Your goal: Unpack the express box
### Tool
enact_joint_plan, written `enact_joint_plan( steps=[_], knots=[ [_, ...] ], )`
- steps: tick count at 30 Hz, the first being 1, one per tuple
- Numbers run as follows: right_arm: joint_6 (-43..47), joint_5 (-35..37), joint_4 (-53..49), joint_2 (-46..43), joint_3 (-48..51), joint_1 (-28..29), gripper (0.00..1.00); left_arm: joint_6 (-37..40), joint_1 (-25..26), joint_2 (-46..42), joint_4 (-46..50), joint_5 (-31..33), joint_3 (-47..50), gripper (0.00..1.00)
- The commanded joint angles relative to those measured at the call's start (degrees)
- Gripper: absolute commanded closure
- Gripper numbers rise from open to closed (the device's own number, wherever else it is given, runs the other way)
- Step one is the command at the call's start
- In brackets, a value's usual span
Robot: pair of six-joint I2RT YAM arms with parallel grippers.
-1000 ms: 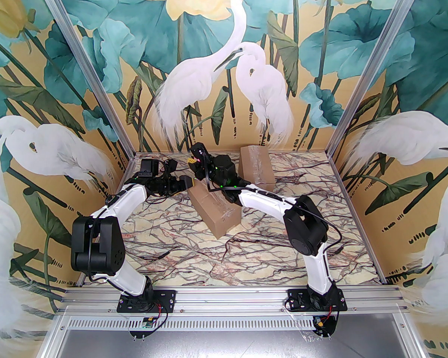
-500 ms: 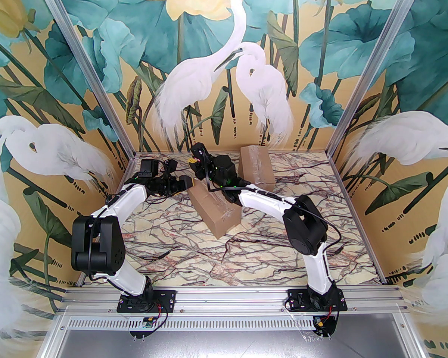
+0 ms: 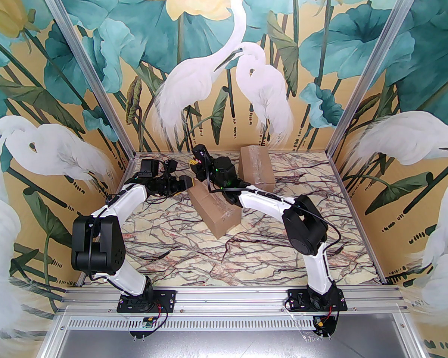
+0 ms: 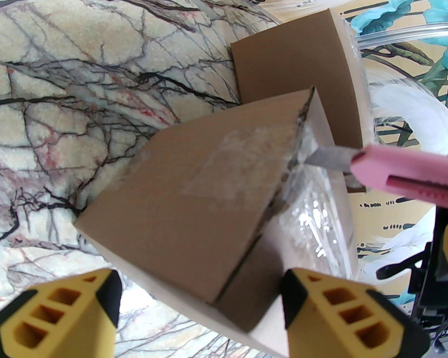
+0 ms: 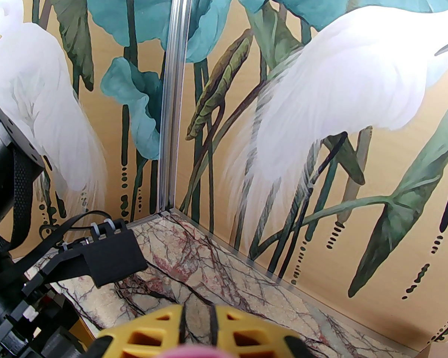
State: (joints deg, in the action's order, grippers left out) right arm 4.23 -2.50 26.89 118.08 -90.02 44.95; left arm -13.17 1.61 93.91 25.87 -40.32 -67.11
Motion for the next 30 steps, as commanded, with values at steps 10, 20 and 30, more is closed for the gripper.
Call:
enact_joint_plan(
  steps=[10,20,30],
  knots=[
    [-2.51,3.09,-3.16,-2.84,2.29,0.84,1.0,-1.16,0.06,3.88,3.58,4.89,1.29,0.27],
    [-5.1,3.08,-3.52,-5.47,4.75,1.02,1.0,-1.64,0.06,4.37,4.11,5.69,1.12,0.28],
    [-8.87,3.19,-5.63,-7.33,6.15,1.08,1.0,-2.8,0.06,4.9,3.8,5.74,0.93,0.28]
  ],
)
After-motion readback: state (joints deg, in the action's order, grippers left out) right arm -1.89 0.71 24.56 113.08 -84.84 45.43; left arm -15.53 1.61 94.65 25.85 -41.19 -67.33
